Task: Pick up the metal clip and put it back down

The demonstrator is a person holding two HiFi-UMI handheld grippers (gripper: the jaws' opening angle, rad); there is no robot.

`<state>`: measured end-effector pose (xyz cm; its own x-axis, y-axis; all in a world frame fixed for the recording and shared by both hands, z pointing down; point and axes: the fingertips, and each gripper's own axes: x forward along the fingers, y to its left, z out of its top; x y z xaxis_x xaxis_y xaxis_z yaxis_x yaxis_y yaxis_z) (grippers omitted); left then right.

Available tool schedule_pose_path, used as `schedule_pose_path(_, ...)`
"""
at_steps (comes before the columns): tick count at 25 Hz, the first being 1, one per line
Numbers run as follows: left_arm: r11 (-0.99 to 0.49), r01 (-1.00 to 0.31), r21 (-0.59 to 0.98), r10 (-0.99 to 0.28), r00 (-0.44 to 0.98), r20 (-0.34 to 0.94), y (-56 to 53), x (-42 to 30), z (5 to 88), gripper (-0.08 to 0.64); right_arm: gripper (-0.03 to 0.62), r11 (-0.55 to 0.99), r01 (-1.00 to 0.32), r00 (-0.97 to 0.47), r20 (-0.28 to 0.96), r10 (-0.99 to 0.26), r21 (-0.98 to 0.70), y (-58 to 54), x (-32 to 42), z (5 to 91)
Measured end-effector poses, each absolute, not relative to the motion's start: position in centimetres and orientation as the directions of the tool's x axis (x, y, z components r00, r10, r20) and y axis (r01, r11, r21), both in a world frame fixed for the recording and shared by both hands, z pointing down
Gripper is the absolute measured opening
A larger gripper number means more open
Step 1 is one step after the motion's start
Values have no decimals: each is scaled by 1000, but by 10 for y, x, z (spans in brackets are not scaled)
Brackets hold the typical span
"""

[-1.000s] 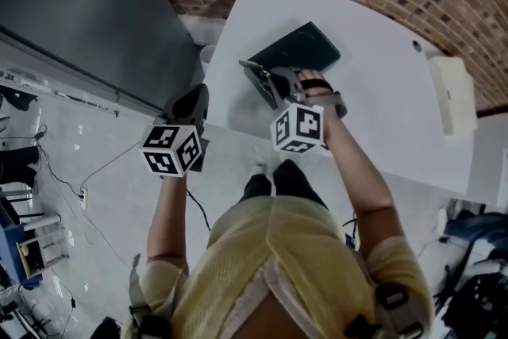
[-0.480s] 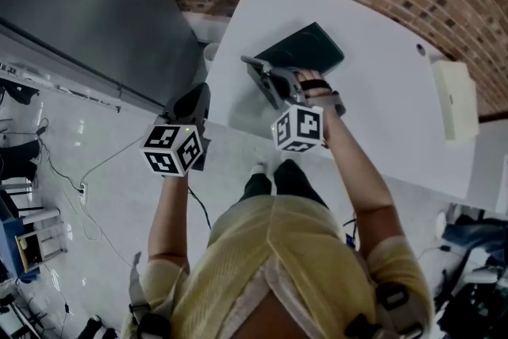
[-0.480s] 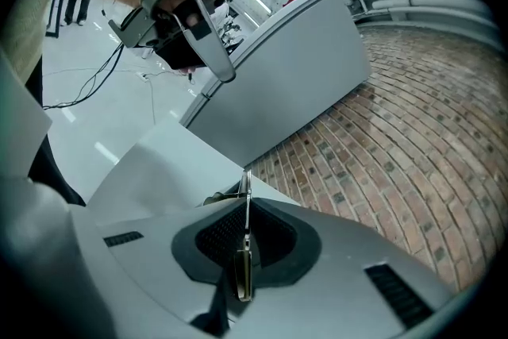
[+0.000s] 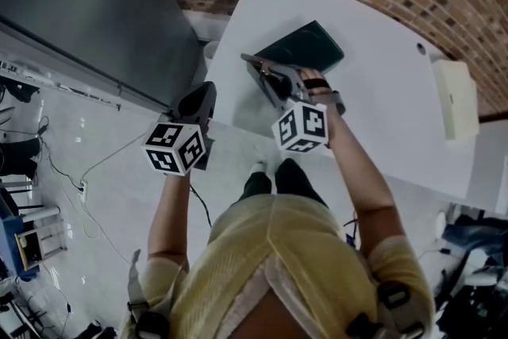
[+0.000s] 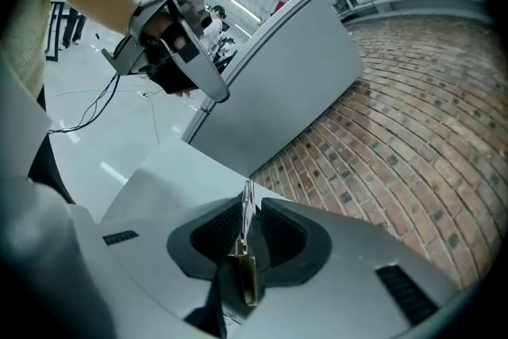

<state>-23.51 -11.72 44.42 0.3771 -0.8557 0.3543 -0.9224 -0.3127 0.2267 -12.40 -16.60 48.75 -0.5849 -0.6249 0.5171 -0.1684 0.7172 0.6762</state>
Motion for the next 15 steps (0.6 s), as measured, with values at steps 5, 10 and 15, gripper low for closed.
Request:
schedule_pose_path(5, -331, -916, 227, -850, 394, 349, -118, -228, 442, 2, 63, 718, -208, -593, 499, -632, 664, -162, -119, 478)
schedule_pose_path(10, -343, -911, 230, -848, 406, 341, -120, -224, 439, 2, 63, 745, -321, -618, 467, -633, 585, -165, -108, 463)
schedule_pose_path(15, -341, -909, 239, -852, 406, 329, -120, -221, 437, 2, 63, 767, -432, -636, 442, -632, 475, -163, -97, 447)
